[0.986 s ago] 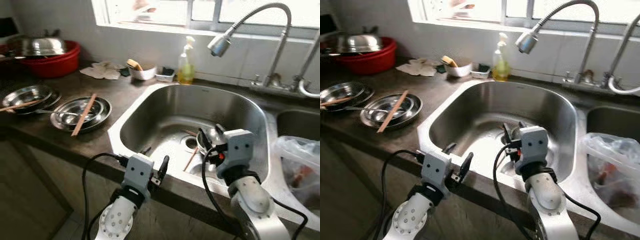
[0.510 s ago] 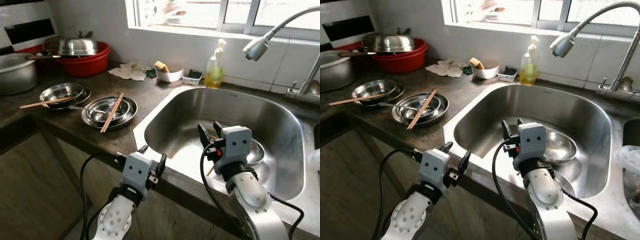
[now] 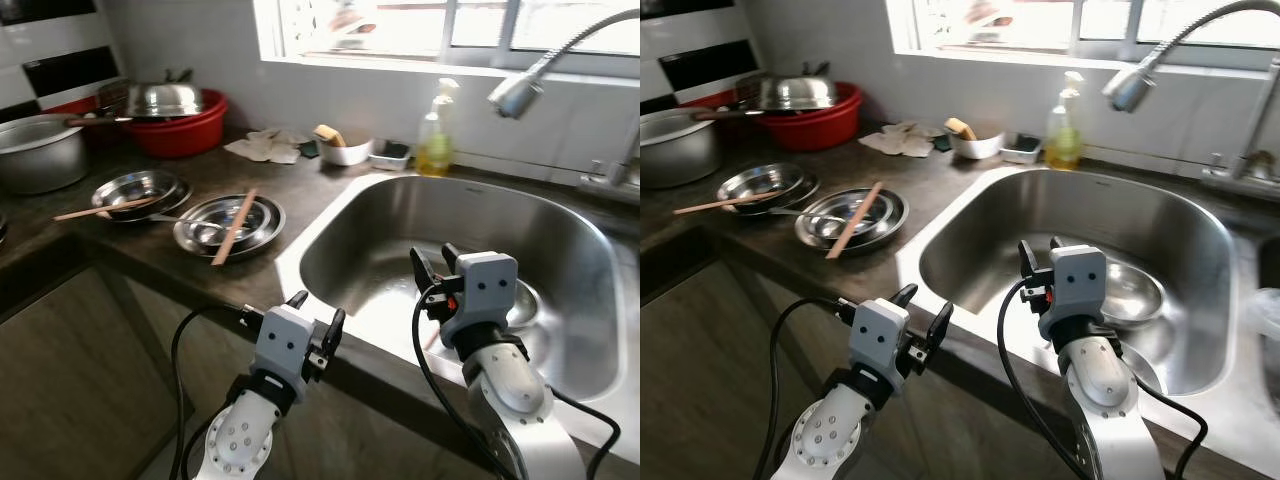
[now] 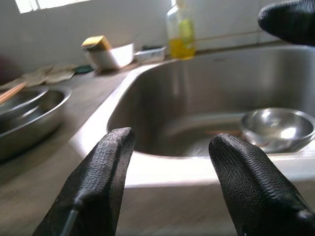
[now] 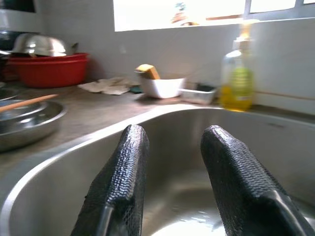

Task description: Kitchen organization

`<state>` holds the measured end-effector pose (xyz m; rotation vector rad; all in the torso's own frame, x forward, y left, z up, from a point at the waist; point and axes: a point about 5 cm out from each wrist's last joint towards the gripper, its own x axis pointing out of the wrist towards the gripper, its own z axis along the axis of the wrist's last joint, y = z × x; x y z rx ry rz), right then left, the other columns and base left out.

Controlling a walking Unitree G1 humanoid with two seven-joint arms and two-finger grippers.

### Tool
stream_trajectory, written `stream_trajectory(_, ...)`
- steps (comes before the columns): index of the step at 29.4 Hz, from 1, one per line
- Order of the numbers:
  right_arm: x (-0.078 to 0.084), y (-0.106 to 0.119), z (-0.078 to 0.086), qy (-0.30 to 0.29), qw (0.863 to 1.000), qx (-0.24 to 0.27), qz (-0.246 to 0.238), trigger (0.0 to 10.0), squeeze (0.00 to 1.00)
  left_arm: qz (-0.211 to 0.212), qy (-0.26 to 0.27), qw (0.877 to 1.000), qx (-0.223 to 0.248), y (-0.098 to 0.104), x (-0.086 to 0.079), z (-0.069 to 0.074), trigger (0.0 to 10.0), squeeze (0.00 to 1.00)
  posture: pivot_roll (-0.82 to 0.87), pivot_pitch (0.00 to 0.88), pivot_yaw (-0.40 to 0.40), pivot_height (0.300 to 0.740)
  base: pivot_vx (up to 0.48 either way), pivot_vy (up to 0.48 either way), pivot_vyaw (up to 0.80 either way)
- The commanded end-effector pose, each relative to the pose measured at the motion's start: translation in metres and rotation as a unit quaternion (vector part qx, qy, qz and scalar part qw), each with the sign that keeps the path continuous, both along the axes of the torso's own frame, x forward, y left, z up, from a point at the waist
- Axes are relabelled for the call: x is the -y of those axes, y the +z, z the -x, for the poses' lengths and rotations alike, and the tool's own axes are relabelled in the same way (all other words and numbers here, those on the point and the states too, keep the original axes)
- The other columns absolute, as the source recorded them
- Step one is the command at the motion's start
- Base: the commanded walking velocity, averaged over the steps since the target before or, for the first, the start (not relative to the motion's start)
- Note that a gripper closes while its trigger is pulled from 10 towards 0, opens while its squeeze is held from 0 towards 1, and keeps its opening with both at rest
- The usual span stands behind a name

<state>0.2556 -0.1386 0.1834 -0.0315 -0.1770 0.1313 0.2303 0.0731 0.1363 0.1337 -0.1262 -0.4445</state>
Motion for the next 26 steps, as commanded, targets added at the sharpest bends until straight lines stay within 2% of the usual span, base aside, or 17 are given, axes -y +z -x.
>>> stream_trajectory(1,-0.0054,0.0004,-0.0022,0.011,1.000,-0.004,-0.005,10.0,0.00,-0.004,0.007,1.000,0.000,0.0011,-0.0027,-0.0003,10.0,0.00,-0.03,0.011,0.009,0.740,0.000,0.424,0.00)
stream_trajectory(3,-0.0056,0.0004,-0.0023,0.011,1.000,-0.004,-0.005,10.0,0.00,-0.003,0.007,1.000,-0.001,0.0011,-0.0027,-0.0002,10.0,0.00,-0.03,0.010,0.011,0.740,-0.257,0.403,0.00)
stream_trajectory(15,-0.0077,0.0024,-0.0030,0.015,1.000,0.001,0.002,10.0,0.00,-0.002,0.008,1.000,-0.003,0.0006,-0.0031,0.0000,10.0,0.00,-0.03,0.011,0.011,0.740,0.000,0.000,0.00)
stream_trajectory(26,-0.0098,0.0016,-0.0049,0.021,1.000,0.000,0.004,10.0,0.00,-0.002,0.008,1.000,-0.006,-0.0006,-0.0025,0.0011,10.0,0.00,-0.03,0.001,0.008,0.740,0.000,0.000,0.80)
